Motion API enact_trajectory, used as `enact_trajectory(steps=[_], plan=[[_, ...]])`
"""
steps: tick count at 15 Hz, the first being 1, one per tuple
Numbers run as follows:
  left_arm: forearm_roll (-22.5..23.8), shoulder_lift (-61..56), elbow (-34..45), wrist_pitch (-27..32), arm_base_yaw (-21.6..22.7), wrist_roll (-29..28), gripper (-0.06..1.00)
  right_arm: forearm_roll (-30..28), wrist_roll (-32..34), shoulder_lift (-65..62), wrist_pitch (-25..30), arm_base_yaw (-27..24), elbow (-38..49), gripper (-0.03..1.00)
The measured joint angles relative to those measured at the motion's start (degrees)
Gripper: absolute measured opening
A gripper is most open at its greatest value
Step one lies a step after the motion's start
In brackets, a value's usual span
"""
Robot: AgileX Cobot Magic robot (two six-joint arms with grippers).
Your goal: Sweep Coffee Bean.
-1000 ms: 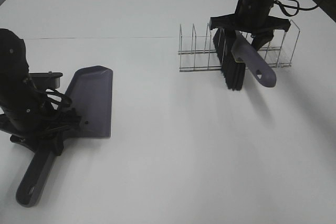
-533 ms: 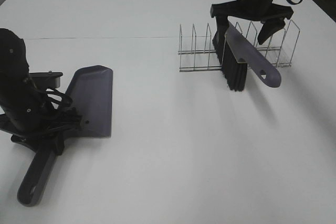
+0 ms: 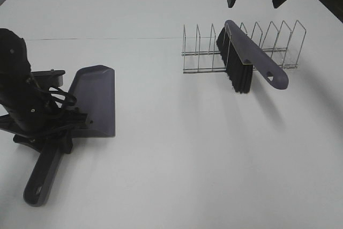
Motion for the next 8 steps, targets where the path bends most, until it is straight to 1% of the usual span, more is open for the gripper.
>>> enact_trajectory(steps=[1, 2, 5, 8], plan=[[-0.1, -0.2, 0.0, -0.1, 0.0, 0.2, 0.58, 0.0, -0.1, -0.9, 0.0, 0.0, 0.0, 0.82], [-0.1, -0.5, 0.0, -0.1, 0.0, 0.4, 0.63, 0.0, -0.3, -1.5, 0.0, 0.0, 0.0, 0.82], [0.3, -4.0, 0.1, -0.1, 0.0, 0.5, 0.66, 0.6, -0.6, -2.5, 0.1, 0.0, 0.0, 0.82], [3.3, -11.9, 0.1, 1.9, 0.0, 0.1, 0.67, 2.1, -1.6, -5.0, 0.1, 0.0, 0.0, 0.82]])
